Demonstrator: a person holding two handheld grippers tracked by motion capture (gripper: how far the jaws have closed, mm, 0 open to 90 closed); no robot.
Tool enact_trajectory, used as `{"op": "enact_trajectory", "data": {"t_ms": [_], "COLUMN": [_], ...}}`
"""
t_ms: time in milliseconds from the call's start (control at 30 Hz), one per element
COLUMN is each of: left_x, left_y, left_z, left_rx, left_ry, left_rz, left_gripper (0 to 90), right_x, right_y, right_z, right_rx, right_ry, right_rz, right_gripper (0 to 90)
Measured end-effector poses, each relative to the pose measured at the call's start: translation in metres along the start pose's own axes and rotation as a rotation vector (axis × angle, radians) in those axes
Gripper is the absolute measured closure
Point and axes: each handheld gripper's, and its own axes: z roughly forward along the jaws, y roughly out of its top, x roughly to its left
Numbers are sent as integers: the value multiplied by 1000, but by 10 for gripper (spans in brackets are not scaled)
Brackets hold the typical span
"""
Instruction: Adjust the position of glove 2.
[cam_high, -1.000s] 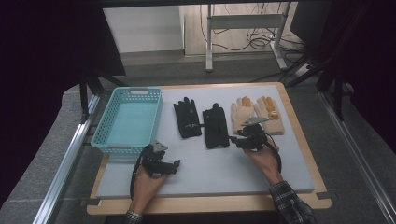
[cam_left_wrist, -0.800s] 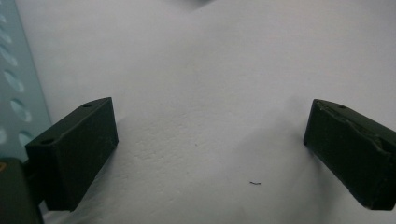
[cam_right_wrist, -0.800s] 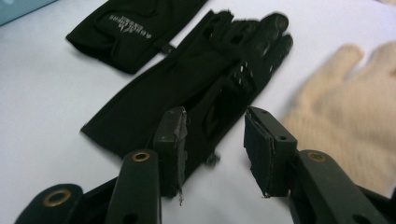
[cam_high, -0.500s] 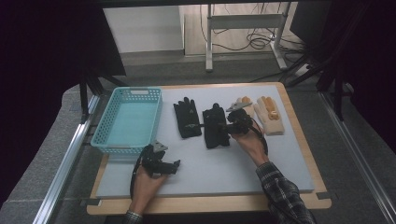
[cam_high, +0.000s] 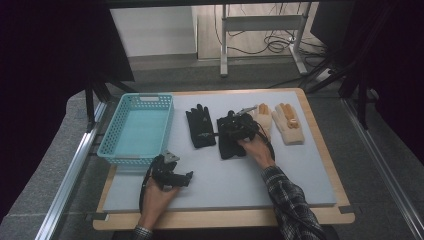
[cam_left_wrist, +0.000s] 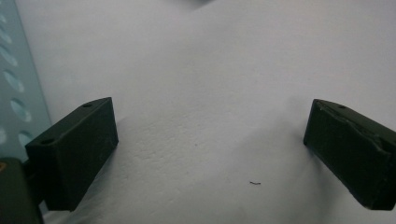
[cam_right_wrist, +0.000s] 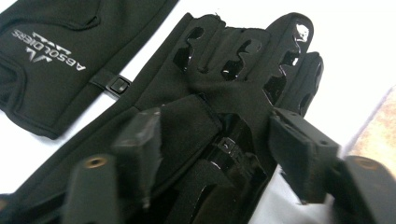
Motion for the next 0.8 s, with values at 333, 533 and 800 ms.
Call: {"op": "enact_trajectory", "data": {"t_ms": [333,533,800], "left_x": [0,0,0], "left_y": [0,0,0], "left_z": [0,0,0], "left_rx": [2,3,3], "left_ry": [0,0,1], "left_rz": [1,1,1], "left_gripper": [33,33,33], "right_x": [4,5,15], "right_y": [1,2,-2], "right_z": [-5,-18,-62], "right_rx": [9,-29,-91], "right_ry": [60,52,67], "right_rz": [45,59,47], "right_gripper": [808,815,815]}}
